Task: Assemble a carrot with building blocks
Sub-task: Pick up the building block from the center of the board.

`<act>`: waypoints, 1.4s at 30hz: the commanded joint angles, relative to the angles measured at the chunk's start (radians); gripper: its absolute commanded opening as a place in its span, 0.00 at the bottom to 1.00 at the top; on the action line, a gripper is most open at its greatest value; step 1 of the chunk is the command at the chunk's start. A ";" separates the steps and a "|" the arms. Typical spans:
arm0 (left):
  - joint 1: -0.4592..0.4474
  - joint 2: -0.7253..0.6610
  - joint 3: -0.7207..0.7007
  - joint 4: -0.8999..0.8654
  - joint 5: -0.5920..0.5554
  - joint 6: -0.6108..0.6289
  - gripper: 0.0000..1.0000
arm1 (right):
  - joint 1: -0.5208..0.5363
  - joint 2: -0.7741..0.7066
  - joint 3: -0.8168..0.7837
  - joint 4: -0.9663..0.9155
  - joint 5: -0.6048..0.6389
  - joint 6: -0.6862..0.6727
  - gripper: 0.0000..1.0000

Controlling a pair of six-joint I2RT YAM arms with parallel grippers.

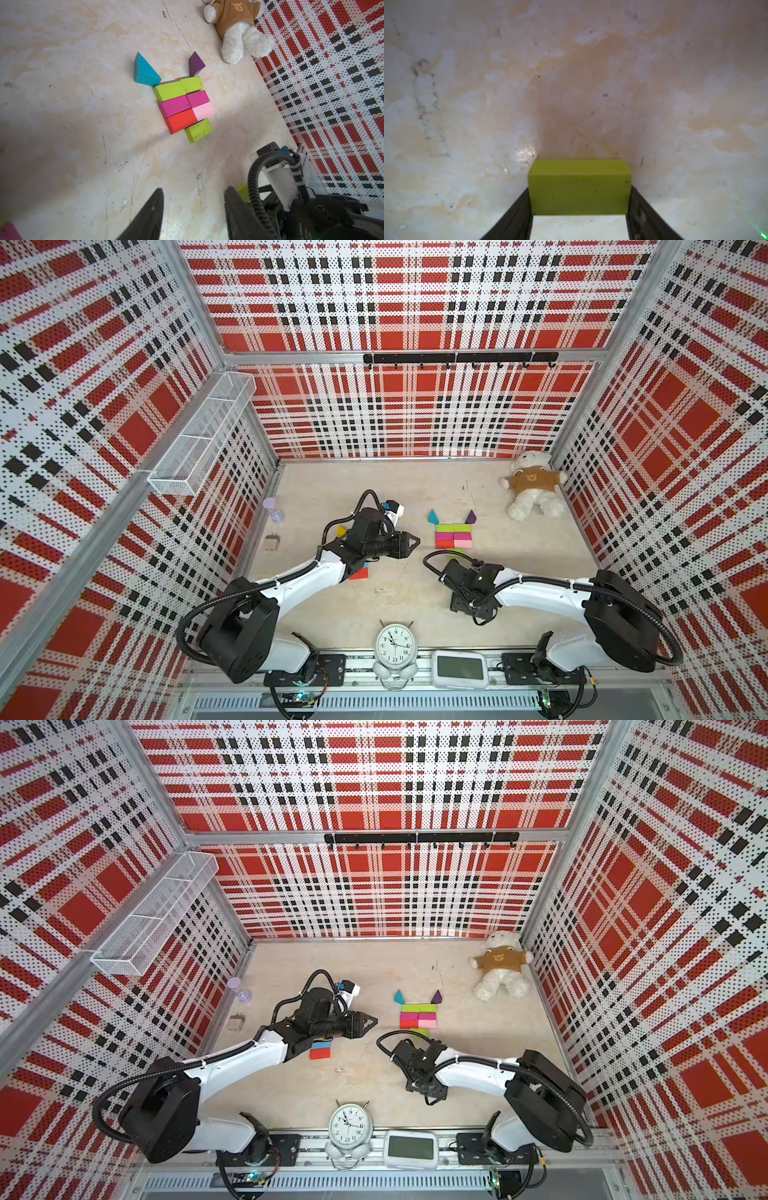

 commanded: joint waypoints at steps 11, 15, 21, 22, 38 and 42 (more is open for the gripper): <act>0.000 0.007 -0.016 0.043 0.002 -0.013 0.51 | -0.029 -0.014 -0.004 0.006 0.006 -0.039 0.68; 0.000 0.010 -0.017 0.043 0.004 -0.014 0.51 | -0.028 -0.014 -0.002 0.005 0.005 -0.042 0.64; 0.000 0.008 -0.018 0.043 0.005 -0.013 0.51 | -0.029 -0.016 0.003 -0.003 0.006 -0.046 0.61; -0.001 0.006 -0.018 0.043 0.005 -0.014 0.51 | -0.029 -0.018 0.003 -0.004 0.006 -0.046 0.61; 0.008 0.037 0.002 0.041 0.015 -0.008 0.51 | -0.064 -0.022 0.032 0.008 0.006 -0.135 0.62; 0.022 0.056 0.028 0.021 0.021 0.012 0.51 | -0.080 -0.016 0.049 0.003 0.005 -0.180 0.62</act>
